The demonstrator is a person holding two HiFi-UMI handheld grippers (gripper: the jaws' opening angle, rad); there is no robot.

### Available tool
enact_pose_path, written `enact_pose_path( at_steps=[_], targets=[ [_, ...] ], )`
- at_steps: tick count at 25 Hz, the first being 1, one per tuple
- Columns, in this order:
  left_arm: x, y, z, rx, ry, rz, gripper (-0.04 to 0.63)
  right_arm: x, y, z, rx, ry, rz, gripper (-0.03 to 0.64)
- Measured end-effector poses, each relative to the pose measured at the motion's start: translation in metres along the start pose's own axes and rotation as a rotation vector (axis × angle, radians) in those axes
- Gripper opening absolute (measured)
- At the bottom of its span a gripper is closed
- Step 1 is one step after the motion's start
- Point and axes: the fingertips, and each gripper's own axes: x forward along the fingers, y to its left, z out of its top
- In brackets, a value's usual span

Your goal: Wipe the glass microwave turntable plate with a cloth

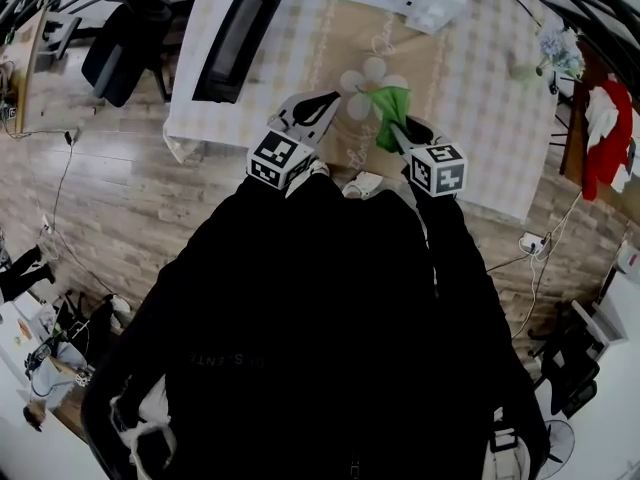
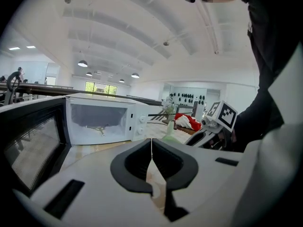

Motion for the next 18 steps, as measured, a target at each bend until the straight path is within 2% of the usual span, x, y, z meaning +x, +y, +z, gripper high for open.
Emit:
enact_pose_path(
  at_steps=[5, 13, 18],
  targets=[
    [-0.004, -0.006, 0.025, 0.028, -0.039, -0.010, 0.021, -0.028, 0.018, 0.043, -0.027, -0.110, 0.027, 0.109],
    [-0.019, -0.017, 0.088, 0.070, -0.153, -0.040, 0.021, -0.075, 0.064, 0.116, -0.210, -0.316, 0.051, 0.109],
    [-0.029, -0.023, 0.128, 0.096, -0.226, -0.060, 0.021, -0.098, 0.082, 0.152, -0.277, -0.423, 0.043, 0.109]
  ],
)
